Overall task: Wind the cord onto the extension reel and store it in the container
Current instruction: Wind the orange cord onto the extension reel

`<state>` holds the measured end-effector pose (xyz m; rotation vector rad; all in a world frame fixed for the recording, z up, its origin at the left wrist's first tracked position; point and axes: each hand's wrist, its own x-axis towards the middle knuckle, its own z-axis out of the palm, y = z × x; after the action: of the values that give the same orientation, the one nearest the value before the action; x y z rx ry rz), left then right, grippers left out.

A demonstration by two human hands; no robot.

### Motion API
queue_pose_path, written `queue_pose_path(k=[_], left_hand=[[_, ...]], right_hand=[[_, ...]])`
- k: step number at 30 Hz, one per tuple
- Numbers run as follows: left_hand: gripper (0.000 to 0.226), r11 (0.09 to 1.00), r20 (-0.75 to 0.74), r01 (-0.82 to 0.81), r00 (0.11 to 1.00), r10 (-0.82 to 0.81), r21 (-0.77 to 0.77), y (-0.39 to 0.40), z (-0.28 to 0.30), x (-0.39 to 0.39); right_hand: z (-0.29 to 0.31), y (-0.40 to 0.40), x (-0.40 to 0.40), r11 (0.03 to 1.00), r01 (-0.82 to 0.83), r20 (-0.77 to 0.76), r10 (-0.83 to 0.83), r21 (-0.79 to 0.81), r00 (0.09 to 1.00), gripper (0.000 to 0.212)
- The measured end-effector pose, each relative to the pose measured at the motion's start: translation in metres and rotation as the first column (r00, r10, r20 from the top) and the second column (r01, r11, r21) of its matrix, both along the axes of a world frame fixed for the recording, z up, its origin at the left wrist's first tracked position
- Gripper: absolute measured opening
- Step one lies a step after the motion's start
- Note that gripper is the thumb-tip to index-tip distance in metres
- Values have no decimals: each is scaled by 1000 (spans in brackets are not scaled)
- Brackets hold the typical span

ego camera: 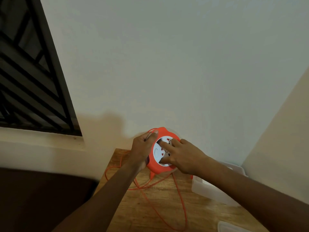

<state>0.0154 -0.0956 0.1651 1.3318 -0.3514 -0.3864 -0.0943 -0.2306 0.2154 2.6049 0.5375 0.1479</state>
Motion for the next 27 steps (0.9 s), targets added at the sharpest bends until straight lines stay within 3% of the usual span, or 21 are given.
queue_pose_path(k=[5,9,13,16,18,20,22,23,24,25,27], left_hand=[[27,999,42,21,999,-23,44,5,-2,5],[23,999,38,17,999,-18,41,6,0,6],[23,998,-52,-46,998,43,-44,4,2,8],[32,977,-77,-182,982,174,-112,-5,3,5],[35,957,-51,-261,965,256,-125,-11,7,5],[34,948,19,-304,951,307,-89,-15,11,3],[32,938,86,-341,934,346,-64,-17,12,0],[32,932,119,-357,924,362,-63,-17,12,-1],[33,930,154,-362,917,368,-63,-16,12,-2],[32,933,184,-357,915,360,-53,-15,12,-2],[30,942,193,-334,923,332,-21,-12,10,-2]], right_hand=[[0,2,4,984,-69,52,79,-162,996,44],[4,-1,13,990,-74,102,87,-124,991,52],[2,-4,21,995,49,162,-63,87,985,61],[-1,4,24,869,223,248,-357,441,901,67],[-2,11,29,653,306,154,-549,693,822,73],[-4,18,34,331,353,-69,-637,875,768,71],[-4,22,37,-157,314,-345,-580,936,738,57],[-5,26,37,-437,279,-484,-479,855,733,47],[-6,29,36,-635,258,-579,-366,728,729,37],[-8,32,33,-735,256,-631,-287,628,721,31],[-12,32,29,-789,286,-673,-207,544,710,35]])
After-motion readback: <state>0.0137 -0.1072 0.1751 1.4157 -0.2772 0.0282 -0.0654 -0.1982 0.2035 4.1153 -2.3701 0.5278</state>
